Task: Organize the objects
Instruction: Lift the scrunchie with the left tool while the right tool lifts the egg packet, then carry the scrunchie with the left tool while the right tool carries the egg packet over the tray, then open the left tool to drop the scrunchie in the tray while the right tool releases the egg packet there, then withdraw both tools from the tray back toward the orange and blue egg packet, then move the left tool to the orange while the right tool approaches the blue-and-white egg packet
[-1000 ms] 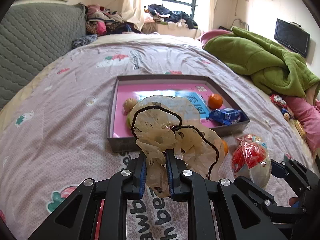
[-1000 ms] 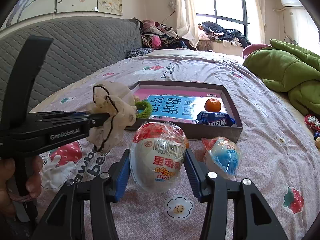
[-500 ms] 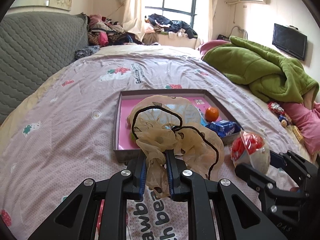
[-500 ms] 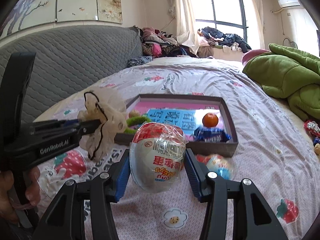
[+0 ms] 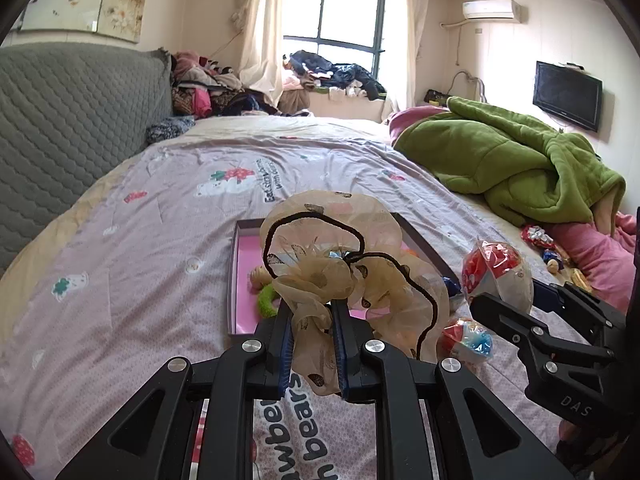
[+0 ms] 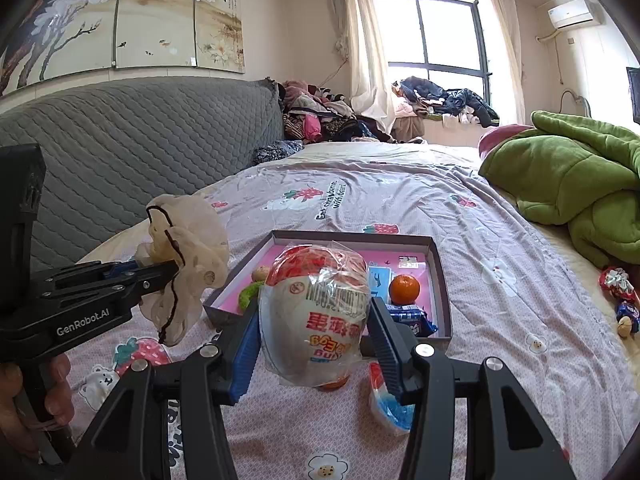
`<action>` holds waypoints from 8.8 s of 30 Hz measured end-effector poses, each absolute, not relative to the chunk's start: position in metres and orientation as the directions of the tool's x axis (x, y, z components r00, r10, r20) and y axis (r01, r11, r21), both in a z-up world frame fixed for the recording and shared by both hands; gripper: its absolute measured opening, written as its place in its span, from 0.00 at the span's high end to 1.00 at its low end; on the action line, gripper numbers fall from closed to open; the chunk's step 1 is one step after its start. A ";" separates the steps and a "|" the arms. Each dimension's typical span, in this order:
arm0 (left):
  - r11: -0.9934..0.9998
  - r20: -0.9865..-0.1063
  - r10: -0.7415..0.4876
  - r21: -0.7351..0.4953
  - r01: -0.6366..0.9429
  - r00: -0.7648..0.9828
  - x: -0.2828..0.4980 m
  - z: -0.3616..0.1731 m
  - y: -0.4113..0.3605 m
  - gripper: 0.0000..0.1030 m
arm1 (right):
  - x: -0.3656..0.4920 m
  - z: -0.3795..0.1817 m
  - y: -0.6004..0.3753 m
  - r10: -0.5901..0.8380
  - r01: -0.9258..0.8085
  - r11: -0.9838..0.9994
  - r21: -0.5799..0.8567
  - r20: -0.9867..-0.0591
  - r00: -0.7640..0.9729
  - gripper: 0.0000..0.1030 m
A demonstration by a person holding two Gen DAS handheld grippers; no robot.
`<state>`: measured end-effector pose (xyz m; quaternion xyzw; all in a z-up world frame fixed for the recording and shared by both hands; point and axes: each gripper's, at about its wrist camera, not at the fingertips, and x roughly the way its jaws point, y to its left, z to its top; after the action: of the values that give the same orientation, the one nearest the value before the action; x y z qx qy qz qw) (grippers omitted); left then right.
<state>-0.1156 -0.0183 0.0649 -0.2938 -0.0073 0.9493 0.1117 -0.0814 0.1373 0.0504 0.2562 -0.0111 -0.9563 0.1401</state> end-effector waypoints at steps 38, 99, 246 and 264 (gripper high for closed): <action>-0.992 -0.544 0.125 -0.043 -0.121 -0.830 -0.165 0.090 -0.005 0.83 | -0.142 0.096 0.151 -0.276 0.279 -0.959 0.055 -0.414 -0.867 0.50; -0.992 -0.725 0.061 0.033 -0.122 -0.686 -0.317 -0.014 0.027 0.83 | -0.232 -0.034 0.107 -0.193 0.340 -0.939 -0.041 -0.758 -0.623 0.50; -0.991 -0.627 0.114 -0.019 -0.132 -0.770 -0.125 0.102 0.035 0.44 | -0.096 0.126 0.176 -0.249 0.260 -0.964 0.049 -0.506 -0.826 0.39; -0.989 -0.655 0.118 -0.013 -0.144 -0.747 -0.116 0.083 0.051 0.43 | -0.084 0.094 0.185 -0.220 0.241 -0.970 0.039 -0.563 -0.797 0.39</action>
<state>-0.1159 0.0512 0.0828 -0.3489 0.0193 0.9343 0.0701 -0.0837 0.1846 0.0942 0.2947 0.0172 -0.9477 0.1216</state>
